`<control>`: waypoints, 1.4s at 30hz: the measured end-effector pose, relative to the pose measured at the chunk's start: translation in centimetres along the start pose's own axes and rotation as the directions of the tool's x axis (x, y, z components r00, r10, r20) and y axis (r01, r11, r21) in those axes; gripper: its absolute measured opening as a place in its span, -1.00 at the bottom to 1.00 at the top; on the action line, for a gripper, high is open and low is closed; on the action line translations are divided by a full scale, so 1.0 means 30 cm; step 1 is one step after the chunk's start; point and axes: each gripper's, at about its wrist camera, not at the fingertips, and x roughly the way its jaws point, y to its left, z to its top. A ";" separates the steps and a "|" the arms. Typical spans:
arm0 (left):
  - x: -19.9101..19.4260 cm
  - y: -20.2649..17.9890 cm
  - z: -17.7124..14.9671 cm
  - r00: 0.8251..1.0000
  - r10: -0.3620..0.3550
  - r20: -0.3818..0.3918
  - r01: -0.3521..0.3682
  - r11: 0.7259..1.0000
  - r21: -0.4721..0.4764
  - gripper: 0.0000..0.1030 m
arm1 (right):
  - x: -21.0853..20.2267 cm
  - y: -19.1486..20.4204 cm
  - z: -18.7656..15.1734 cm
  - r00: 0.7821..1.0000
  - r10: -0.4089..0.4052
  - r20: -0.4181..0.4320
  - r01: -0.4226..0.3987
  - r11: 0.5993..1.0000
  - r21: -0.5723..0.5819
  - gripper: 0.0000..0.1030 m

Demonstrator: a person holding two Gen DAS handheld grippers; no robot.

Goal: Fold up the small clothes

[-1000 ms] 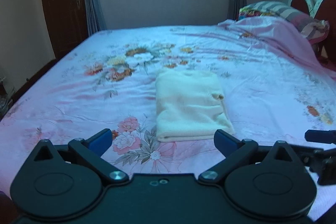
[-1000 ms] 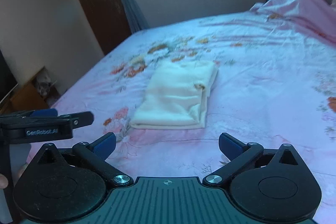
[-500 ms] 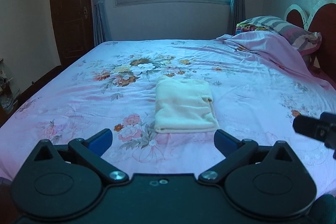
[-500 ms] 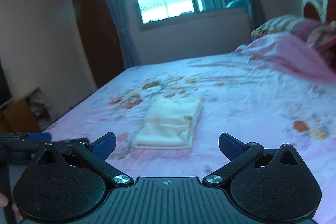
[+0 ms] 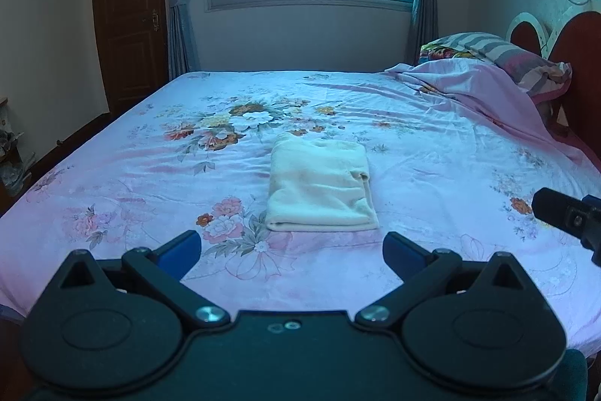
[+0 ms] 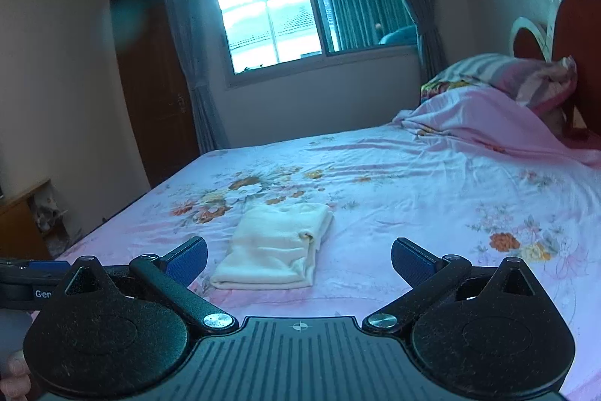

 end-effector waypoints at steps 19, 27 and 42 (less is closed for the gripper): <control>0.007 -0.026 -0.002 1.000 -0.006 0.005 0.005 1.000 0.023 0.97 | -0.006 -0.003 -0.001 1.000 -0.001 0.000 0.001 0.999 -0.036 1.00; 0.018 -0.019 0.000 1.000 -0.014 -0.006 0.014 1.000 0.008 0.97 | 0.009 0.004 -0.014 1.000 0.008 -0.017 -0.008 0.999 -0.044 1.00; 0.029 -0.033 0.005 1.000 -0.027 -0.008 0.027 1.000 0.015 0.97 | 0.014 -0.010 -0.012 1.000 -0.002 -0.016 0.001 0.999 -0.032 1.00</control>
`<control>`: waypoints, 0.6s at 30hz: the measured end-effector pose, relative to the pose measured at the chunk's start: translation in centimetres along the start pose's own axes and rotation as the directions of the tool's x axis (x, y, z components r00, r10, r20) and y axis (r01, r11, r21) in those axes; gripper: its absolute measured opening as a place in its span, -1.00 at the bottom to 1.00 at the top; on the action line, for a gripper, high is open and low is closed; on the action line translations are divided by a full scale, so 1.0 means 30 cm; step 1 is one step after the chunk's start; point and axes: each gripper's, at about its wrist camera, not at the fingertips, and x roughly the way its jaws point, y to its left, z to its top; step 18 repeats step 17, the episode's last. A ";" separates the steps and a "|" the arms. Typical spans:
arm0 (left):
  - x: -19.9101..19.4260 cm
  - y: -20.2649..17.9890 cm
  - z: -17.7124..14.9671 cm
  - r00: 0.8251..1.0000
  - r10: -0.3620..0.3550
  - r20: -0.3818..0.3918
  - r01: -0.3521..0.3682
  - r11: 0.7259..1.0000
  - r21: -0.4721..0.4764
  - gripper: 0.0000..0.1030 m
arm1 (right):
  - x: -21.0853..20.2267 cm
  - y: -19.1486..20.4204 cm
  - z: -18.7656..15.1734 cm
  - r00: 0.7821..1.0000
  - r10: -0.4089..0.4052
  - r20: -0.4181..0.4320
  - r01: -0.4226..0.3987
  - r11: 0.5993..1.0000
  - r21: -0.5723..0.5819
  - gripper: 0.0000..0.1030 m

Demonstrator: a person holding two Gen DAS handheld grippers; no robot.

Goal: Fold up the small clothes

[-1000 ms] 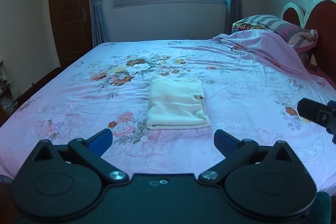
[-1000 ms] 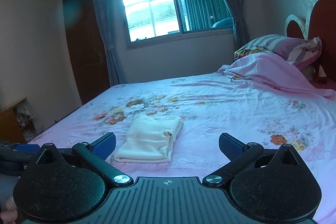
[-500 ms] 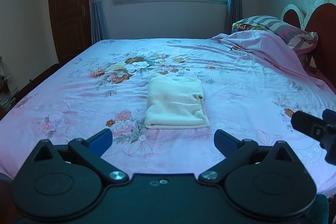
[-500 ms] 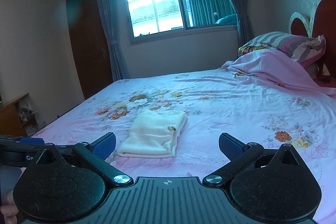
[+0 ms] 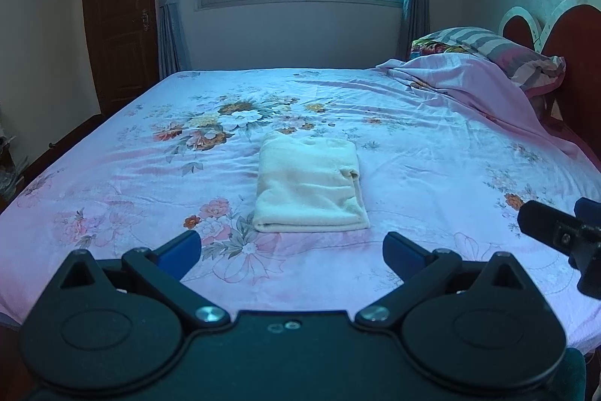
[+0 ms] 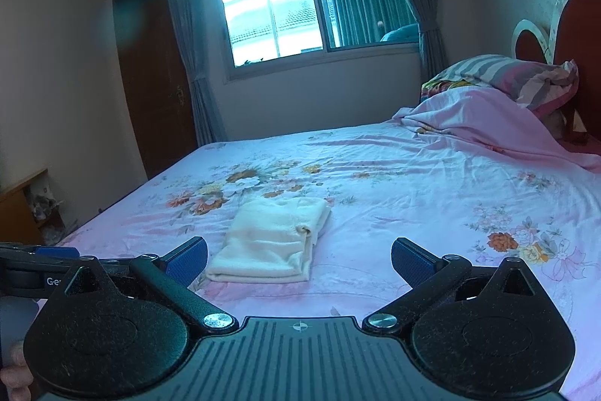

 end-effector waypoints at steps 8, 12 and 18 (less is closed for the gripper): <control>0.019 -0.004 -0.004 1.000 -0.019 -0.018 0.019 1.000 -0.003 0.97 | 0.012 -0.007 -0.004 1.000 0.002 -0.005 -0.002 1.000 0.004 1.00; 0.027 -0.005 -0.007 0.998 -0.058 -0.009 0.058 0.998 0.009 0.97 | 0.022 -0.010 -0.010 1.000 -0.002 -0.012 0.002 1.000 0.007 1.00; 0.042 -0.023 -0.004 0.996 -0.082 0.018 0.081 0.996 0.042 0.94 | 0.042 -0.010 -0.018 1.000 -0.009 -0.023 0.009 1.000 0.010 1.00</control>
